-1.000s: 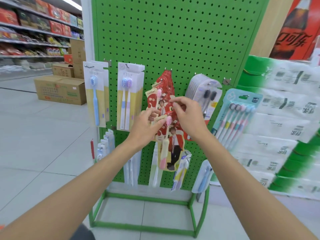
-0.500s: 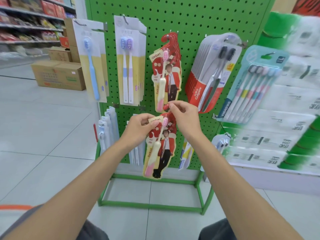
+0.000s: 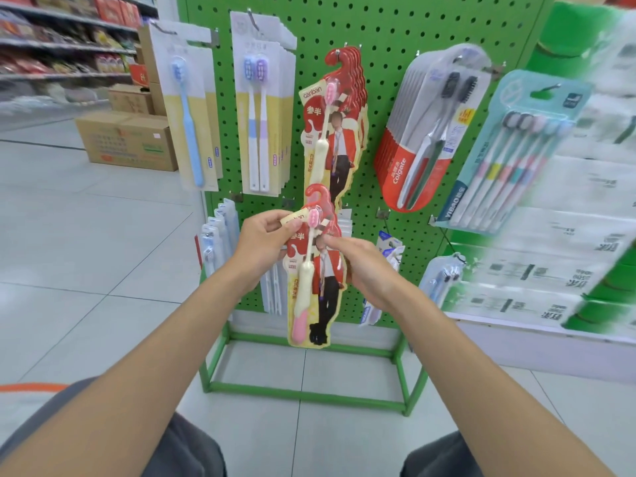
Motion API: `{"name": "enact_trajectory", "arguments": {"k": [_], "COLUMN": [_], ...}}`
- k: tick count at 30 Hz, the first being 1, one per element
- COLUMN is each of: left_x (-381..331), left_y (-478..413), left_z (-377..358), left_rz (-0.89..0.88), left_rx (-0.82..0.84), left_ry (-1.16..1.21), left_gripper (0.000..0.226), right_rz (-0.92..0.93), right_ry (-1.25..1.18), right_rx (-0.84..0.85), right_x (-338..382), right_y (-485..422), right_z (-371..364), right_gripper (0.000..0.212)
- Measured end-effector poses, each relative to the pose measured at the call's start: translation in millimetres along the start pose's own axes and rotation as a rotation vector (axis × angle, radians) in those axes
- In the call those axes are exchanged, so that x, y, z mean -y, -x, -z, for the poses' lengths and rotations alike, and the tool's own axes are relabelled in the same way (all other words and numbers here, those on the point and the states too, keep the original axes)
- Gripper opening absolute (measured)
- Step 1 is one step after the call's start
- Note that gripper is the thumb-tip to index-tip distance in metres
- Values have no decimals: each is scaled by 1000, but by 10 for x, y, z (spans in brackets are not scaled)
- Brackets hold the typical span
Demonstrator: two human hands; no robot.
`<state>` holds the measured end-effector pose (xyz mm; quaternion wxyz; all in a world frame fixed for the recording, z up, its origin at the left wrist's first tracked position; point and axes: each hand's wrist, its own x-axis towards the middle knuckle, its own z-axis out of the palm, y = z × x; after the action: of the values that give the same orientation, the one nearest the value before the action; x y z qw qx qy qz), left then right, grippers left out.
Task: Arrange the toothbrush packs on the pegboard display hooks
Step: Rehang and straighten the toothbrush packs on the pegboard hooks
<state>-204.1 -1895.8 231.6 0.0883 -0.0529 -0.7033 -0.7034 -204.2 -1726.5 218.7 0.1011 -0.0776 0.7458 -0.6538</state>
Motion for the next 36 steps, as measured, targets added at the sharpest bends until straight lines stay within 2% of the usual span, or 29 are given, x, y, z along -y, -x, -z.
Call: {"name": "enact_trajectory", "arguments": {"k": [2,6,9,11,13,16,19,21,25,26,28,30,33,36], "left_x": [8,-14,-38,-52,-41,-29,-53,-89,-111,-107,-83,-64,-46,-34], "left_y": [-28,-128,-159,-169,-174,-145,-105,-58,26,34,10,-29,-52,-50], "left_z": [18,132,200,228,231,234,254,241,128,118,141,165,162,139], "left_rz": [12,47,45,48,43,-14,-62,-56,-53,-53,-14,32,21,-24], "left_rx": [-67,-202,-260,-275,-274,-258,-172,-107,-47,-44,-38,-60,-57,-36], "left_ry": [17,63,94,95,62,-76,-272,-278,-161,-149,-111,-44,-33,-47], "left_gripper": [13,9,9,10,8,18,47,57,32,34,53,66,45,31], "right_rz": [-44,-140,-171,-180,-170,-93,52,99,107,112,107,61,8,-12], "right_ry": [15,51,159,204,220,292,388,452,601,636,648,568,435,332], "right_rx": [31,142,230,241,232,193,130,136,199,209,223,202,213,293], "right_x": [-59,-164,-229,-267,-281,-278,-268,-254,-332,-357,-390,-404,-353,-319], "right_y": [18,84,108,101,113,145,175,196,225,226,228,224,230,224], "right_z": [7,13,1,-13,-29,-43,-77,-117,-210,-224,-232,-227,-202,-171], "right_gripper": [47,9,5,19,23,6,15,14,10,19,62,79,93,73]}}
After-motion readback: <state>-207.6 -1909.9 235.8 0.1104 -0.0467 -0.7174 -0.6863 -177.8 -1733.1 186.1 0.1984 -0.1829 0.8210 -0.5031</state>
